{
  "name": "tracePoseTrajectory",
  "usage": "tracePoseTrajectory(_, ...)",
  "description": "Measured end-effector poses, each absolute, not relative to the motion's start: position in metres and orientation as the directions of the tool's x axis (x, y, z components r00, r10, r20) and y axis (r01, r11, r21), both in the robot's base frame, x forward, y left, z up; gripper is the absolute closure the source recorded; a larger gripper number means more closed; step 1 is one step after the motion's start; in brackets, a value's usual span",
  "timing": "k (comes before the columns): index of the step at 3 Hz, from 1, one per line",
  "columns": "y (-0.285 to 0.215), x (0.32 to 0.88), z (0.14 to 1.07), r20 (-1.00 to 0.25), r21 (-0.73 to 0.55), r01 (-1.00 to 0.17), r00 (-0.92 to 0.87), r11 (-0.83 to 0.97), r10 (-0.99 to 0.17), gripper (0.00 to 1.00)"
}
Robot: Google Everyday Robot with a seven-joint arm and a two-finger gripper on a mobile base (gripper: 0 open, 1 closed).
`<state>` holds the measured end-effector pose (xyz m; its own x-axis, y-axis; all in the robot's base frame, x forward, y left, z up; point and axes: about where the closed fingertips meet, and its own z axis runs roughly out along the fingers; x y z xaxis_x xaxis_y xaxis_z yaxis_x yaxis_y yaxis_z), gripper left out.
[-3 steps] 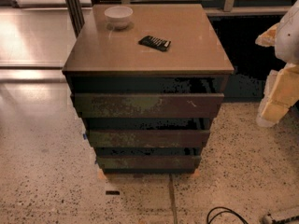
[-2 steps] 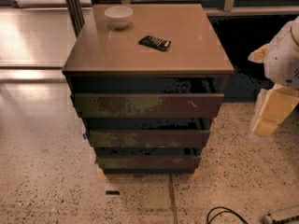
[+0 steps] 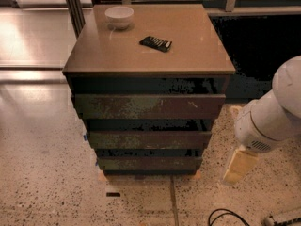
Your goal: Open bottom drawer
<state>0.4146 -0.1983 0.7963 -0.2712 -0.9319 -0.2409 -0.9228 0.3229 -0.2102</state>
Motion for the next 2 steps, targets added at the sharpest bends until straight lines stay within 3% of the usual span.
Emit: tracePoseTrajectory(2, -0.19, 0.412, 0.768, -0.267, -0.207, -0.926, -0.256, 0.315, -0.929, 0.0)
